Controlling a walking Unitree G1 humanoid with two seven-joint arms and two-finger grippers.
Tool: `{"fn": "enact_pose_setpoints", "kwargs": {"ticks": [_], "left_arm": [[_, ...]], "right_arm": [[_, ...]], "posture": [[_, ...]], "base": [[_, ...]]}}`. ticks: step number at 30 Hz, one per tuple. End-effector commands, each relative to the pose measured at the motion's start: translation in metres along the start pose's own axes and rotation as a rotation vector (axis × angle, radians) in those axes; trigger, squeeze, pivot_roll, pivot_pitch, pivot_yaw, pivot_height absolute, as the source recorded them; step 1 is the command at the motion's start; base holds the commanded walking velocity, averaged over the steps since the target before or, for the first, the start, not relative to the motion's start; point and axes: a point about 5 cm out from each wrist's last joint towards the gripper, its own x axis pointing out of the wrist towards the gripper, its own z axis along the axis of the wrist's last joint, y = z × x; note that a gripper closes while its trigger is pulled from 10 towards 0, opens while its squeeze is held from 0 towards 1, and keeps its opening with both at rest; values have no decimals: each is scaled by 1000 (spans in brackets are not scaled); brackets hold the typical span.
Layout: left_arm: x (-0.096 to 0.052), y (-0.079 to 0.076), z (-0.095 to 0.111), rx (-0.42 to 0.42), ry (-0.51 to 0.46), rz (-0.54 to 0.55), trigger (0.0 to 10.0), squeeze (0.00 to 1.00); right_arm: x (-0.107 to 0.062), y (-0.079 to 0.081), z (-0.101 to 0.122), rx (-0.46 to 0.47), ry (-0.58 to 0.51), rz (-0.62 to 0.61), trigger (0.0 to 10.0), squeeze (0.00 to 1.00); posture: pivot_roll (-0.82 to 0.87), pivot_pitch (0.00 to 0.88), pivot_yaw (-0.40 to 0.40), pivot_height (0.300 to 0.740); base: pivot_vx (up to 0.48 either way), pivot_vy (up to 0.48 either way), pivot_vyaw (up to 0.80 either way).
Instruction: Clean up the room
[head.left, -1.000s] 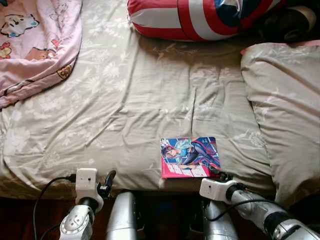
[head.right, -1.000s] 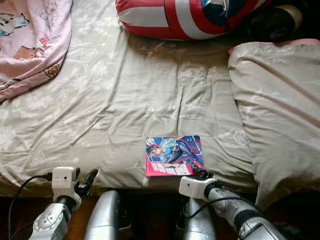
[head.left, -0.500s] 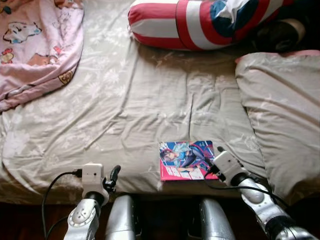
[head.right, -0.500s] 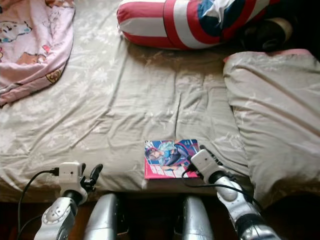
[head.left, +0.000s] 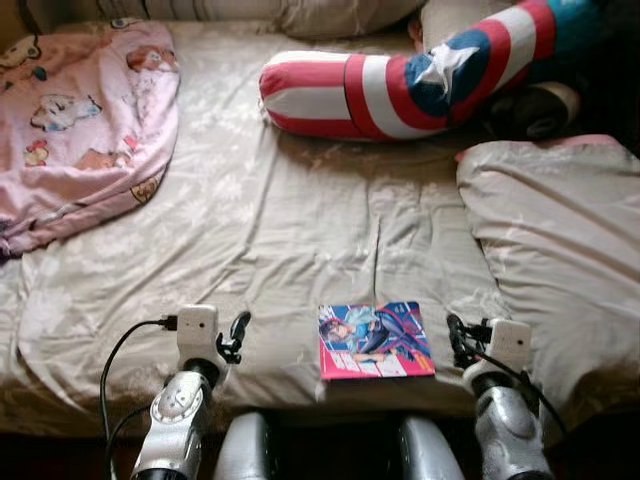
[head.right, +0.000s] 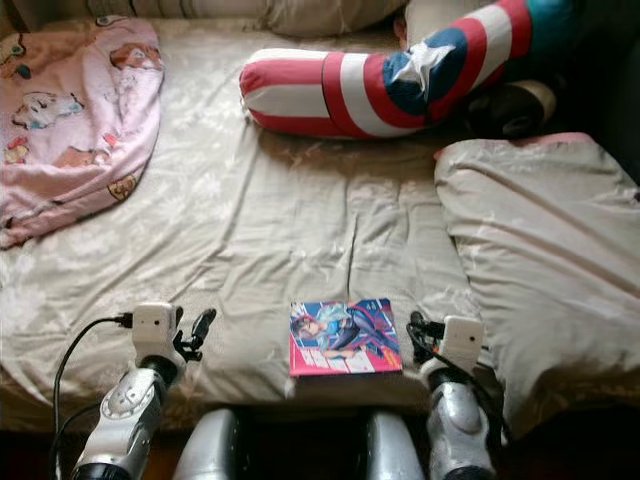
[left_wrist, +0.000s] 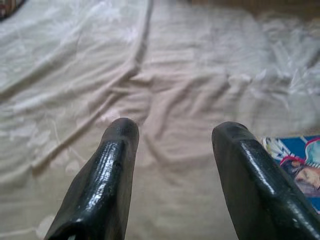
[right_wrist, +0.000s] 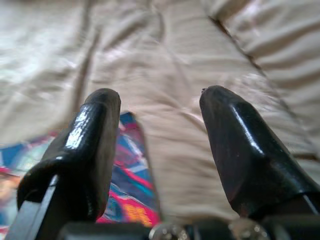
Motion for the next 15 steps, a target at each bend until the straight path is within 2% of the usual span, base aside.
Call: {"fn": "enact_pose_setpoints", "kwargs": {"ticks": [1, 6, 7, 8, 9, 12, 15], "left_arm": [[-2, 3, -8, 4, 28, 8, 10000, 0], [1, 5, -17, -17, 73, 25, 10000, 0], [0, 5, -25, -13, 112, 26, 10000, 0], [0, 5, -25, -13, 112, 26, 10000, 0], [0, 4, -32, 0, 158, 13, 10000, 0], [0, 6, -36, -2, 192, 16, 10000, 0], [-5, 11, -46, -11, 246, 32, 10000, 0]], "right_arm": [[0, -5, -1, 6, 20, -20, 10000, 0], [0, -9, -12, 29, 108, -45, 10000, 0], [-3, -12, -19, 3, 158, -43, 10000, 0], [-3, -12, -19, 3, 158, -43, 10000, 0], [-8, -14, -29, -21, 219, -44, 10000, 0], [-16, -15, -41, -58, 277, -11, 10000, 0], [-26, -22, -52, -68, 336, -43, 10000, 0]], "posture": [[62, 82, 4, 655], [39, 40, 4, 680], [41, 28, 6, 690], [41, 28, 6, 690], [51, 10, 5, 700], [61, 0, 8, 720], [52, 0, 13, 735]], "base": [[0, 0, 0], [0, 0, 0], [0, 0, 0], [0, 0, 0], [0, 0, 0], [0, 0, 0], [0, 0, 0]]}}
